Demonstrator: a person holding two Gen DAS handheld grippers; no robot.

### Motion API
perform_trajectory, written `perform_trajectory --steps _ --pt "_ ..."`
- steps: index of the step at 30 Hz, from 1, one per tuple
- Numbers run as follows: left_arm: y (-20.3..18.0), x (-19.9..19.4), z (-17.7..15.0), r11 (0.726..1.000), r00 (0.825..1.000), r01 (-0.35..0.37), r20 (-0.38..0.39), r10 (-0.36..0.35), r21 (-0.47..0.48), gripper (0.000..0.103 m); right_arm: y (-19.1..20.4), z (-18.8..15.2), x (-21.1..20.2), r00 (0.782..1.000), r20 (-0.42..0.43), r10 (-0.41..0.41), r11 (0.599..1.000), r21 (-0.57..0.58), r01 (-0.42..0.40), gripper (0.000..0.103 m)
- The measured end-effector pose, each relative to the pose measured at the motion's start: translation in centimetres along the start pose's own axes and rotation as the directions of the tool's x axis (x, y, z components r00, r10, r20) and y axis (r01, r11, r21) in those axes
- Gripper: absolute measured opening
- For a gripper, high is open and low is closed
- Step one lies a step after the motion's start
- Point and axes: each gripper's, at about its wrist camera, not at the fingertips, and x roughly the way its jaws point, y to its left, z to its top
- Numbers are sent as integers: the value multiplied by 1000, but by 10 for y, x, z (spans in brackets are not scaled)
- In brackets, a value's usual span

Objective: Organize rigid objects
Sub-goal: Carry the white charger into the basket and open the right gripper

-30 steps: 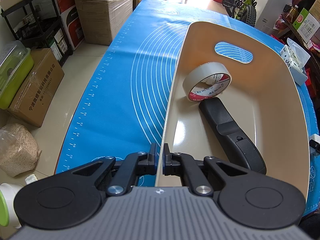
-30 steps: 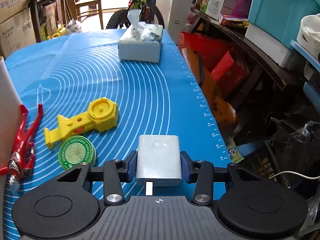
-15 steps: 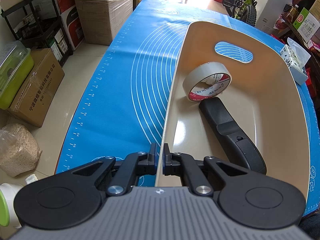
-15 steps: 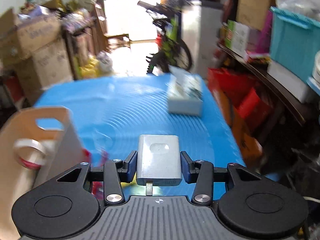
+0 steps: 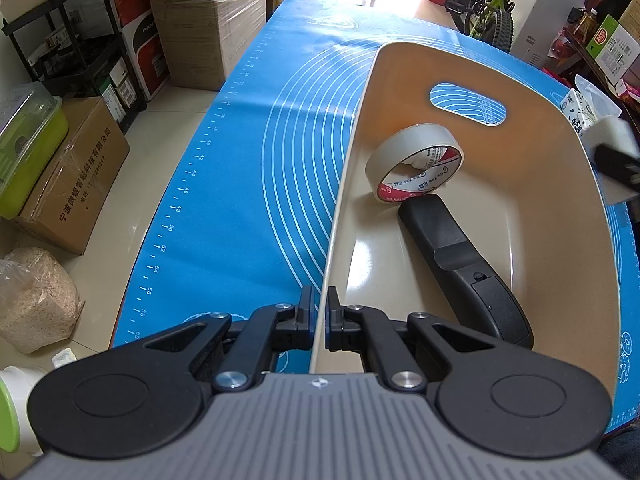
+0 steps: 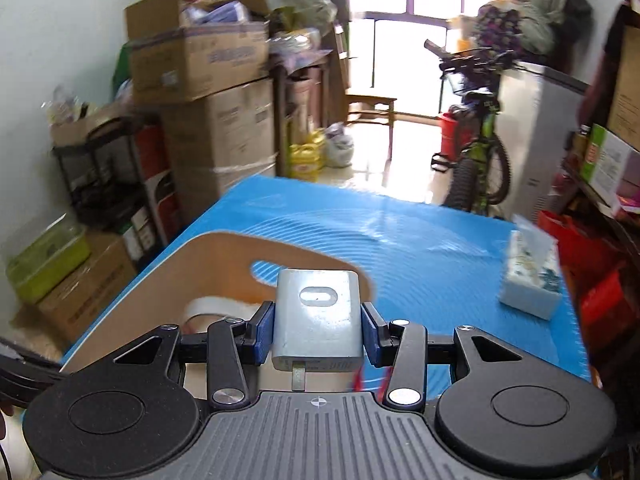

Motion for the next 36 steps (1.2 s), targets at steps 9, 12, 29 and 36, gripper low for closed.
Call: perform_trajectory --steps 9,12,29,36 --pt "0 0 0 1000 1000 0 0 0 0 6 61 -23 36 983 -174 59 986 -142 -85 51" --pt "0 0 0 1000 1000 0 0 0 0 6 73 -34 47 963 -261 61 978 -179 -110 51" --pt "-1 1 1 1000 1000 1 0 -1 1 6 22 -8 1 984 -156 89 995 -22 -93 61" --pt "0 1 0 1000 1000 0 1 0 2 6 -37 -4 -20 995 -87 -47 998 35 50 65"
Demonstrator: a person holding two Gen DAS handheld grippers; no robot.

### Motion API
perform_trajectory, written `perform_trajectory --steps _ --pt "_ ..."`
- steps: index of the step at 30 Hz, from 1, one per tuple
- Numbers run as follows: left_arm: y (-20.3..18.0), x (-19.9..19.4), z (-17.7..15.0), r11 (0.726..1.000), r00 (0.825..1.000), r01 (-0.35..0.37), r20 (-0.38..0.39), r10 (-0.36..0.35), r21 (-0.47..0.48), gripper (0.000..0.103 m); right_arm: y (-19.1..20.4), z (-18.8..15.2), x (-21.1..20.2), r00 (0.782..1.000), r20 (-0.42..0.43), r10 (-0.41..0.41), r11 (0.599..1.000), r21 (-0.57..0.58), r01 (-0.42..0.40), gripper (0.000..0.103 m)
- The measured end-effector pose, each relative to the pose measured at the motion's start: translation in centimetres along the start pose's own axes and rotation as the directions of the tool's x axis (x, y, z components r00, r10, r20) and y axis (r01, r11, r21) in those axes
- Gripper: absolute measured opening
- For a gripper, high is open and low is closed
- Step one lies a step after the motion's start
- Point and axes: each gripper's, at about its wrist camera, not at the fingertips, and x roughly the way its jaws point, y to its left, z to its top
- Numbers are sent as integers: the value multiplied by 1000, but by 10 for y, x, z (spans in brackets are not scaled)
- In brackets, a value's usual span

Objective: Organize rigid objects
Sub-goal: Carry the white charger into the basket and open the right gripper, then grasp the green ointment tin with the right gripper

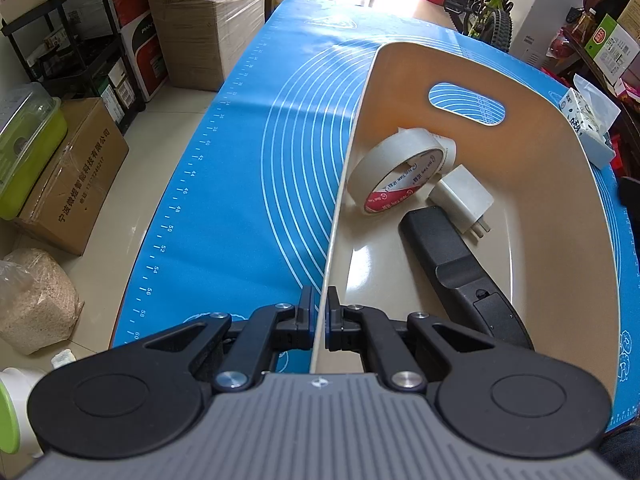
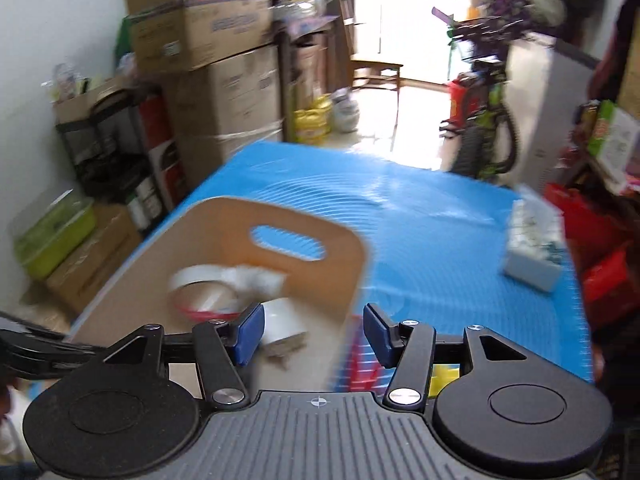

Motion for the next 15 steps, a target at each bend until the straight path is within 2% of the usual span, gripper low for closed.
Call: perform_trajectory --steps 8,15 --pt "0 0 0 1000 1000 -1 0 1 1 6 -81 -26 23 988 -75 -135 981 132 144 65" --pt "0 0 0 1000 1000 -5 0 5 3 6 -108 -63 60 972 -180 -151 965 186 184 65"
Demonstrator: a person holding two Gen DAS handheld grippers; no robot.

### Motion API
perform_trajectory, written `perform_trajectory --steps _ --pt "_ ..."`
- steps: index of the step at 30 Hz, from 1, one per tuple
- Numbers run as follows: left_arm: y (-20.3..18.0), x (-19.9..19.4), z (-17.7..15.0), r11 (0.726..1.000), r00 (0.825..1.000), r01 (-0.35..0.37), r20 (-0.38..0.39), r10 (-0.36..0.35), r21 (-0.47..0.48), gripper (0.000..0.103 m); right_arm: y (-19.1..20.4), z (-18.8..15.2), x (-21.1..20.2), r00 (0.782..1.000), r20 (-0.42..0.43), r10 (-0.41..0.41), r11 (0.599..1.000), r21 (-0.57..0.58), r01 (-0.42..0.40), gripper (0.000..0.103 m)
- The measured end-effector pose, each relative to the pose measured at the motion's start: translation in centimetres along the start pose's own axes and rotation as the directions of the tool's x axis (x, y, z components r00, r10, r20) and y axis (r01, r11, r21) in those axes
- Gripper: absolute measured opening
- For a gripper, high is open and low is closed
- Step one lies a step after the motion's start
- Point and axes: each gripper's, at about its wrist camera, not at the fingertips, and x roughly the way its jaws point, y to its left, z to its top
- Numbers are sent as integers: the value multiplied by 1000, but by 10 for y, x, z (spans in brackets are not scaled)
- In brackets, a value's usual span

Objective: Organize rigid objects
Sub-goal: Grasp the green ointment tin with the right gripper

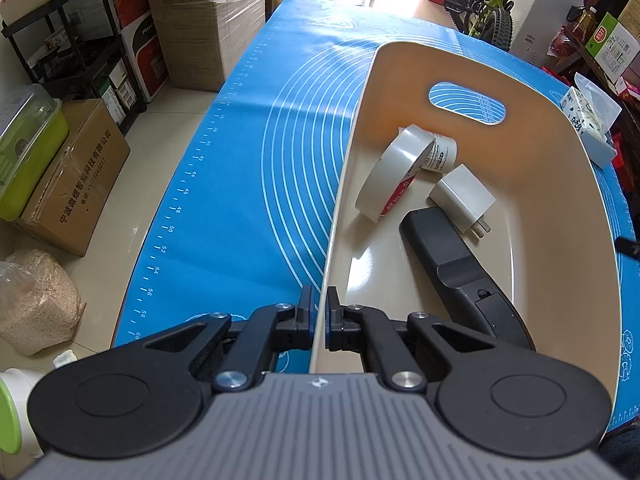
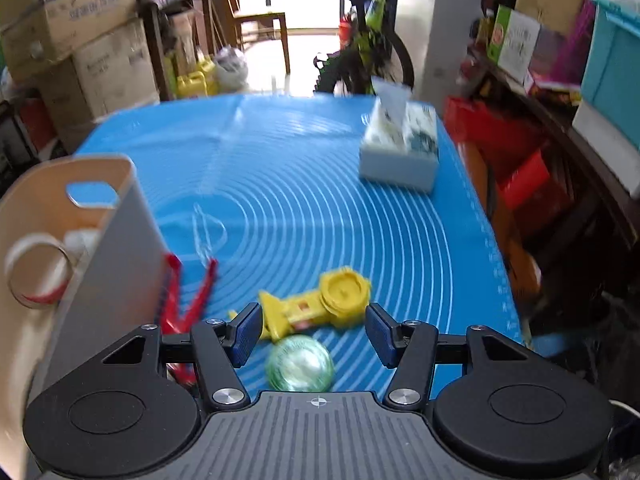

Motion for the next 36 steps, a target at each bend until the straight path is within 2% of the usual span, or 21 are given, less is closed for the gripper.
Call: perform_trajectory --steps 7,21,22,24,25,36 --pt "0 0 0 1000 1000 -3 0 3 3 7 2 -22 26 998 -64 4 999 34 -2 65" --pt "0 0 0 1000 1000 -4 0 4 4 7 13 -30 35 998 -63 8 1000 9 -7 67" --pt "0 0 0 1000 1000 -3 0 3 4 7 15 -30 37 998 -69 3 1000 3 -3 67" --pt "0 0 0 1000 1000 -3 0 3 3 7 15 -32 39 997 -74 3 1000 -4 -3 60" --pt "0 0 0 1000 1000 -3 0 3 3 7 16 -33 38 998 -68 6 1000 -6 -7 54" --pt "0 0 0 1000 1000 -3 0 3 3 7 14 -26 6 999 29 -16 1000 -8 17 54"
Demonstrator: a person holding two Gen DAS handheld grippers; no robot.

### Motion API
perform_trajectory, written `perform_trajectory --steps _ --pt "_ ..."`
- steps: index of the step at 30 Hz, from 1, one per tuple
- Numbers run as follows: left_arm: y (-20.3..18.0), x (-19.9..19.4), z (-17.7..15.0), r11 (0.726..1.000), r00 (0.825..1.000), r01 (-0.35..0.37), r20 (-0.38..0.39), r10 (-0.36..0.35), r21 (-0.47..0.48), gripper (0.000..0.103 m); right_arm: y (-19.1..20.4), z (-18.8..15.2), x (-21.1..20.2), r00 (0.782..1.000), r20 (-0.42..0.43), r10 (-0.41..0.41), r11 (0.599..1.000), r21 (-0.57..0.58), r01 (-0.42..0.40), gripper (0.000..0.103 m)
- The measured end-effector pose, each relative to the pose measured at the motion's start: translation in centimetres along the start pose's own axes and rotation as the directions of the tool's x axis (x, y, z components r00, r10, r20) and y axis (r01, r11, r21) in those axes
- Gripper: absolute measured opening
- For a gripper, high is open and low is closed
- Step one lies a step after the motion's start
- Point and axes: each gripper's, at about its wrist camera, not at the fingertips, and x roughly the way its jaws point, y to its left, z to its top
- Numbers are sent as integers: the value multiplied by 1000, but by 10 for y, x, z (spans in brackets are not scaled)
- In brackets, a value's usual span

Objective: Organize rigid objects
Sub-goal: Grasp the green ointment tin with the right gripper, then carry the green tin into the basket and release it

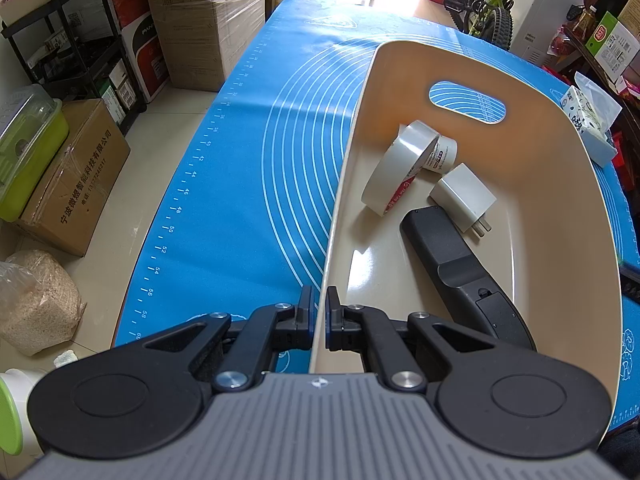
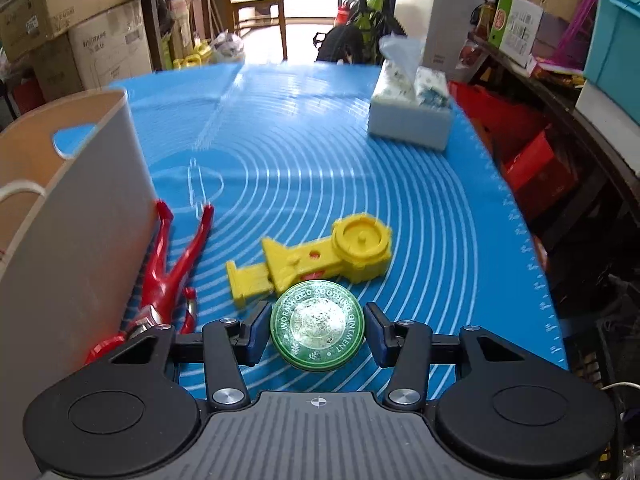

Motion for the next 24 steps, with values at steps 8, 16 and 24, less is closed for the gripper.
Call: perform_trajectory --steps 8,16,24 --pt "-1 0 0 1000 1000 -2 0 2 2 7 15 27 -52 990 140 30 999 -18 -28 54" --pt "-1 0 0 1000 1000 -3 0 3 2 7 62 56 -94 956 235 173 983 -107 -151 54" --pt "-1 0 0 1000 1000 -2 0 2 2 6 129 48 -92 942 146 301 927 -276 -253 54"
